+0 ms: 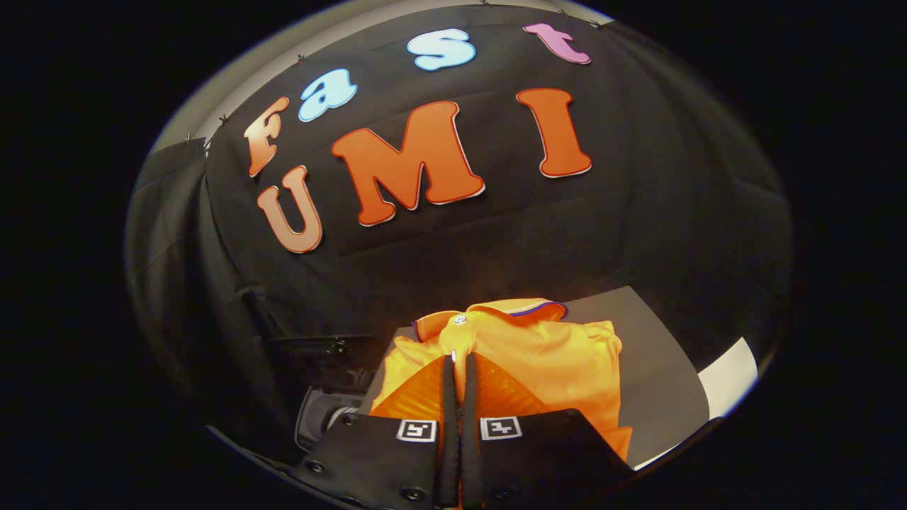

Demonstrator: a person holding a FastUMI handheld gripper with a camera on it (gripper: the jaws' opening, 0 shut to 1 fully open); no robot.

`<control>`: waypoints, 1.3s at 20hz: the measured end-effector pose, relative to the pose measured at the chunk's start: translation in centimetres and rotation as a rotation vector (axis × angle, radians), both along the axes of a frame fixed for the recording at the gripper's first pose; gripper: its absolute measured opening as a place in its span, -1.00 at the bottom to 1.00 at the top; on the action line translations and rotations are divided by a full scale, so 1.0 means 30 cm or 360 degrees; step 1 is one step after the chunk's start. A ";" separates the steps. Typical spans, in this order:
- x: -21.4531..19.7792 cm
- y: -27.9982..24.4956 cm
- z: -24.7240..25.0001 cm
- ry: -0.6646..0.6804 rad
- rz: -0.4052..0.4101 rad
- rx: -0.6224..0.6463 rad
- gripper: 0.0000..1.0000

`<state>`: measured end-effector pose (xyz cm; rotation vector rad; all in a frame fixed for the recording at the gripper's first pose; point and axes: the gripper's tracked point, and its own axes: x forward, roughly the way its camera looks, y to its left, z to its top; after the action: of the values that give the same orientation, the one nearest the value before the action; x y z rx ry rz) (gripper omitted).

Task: Put the clothes into the washing machine and then close the washing machine lid.

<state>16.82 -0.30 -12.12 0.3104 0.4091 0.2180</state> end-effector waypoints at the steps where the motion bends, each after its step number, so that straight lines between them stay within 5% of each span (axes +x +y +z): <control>1: -0.017 0.035 0.039 -0.0032 0.0018 0.0028 -0.82; 8: -0.197 0.357 0.234 -0.0135 0.0135 0.0121 -0.82; 14: -0.242 0.769 0.246 -0.0095 0.0284 0.0180 -0.82; 20: -0.196 1.121 0.012 0.0089 0.0431 0.0117 -0.82; 26: -0.132 1.278 -0.320 0.0364 0.0486 -0.0002 -0.82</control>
<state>12.86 38.03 -21.73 0.2716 0.6837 0.4834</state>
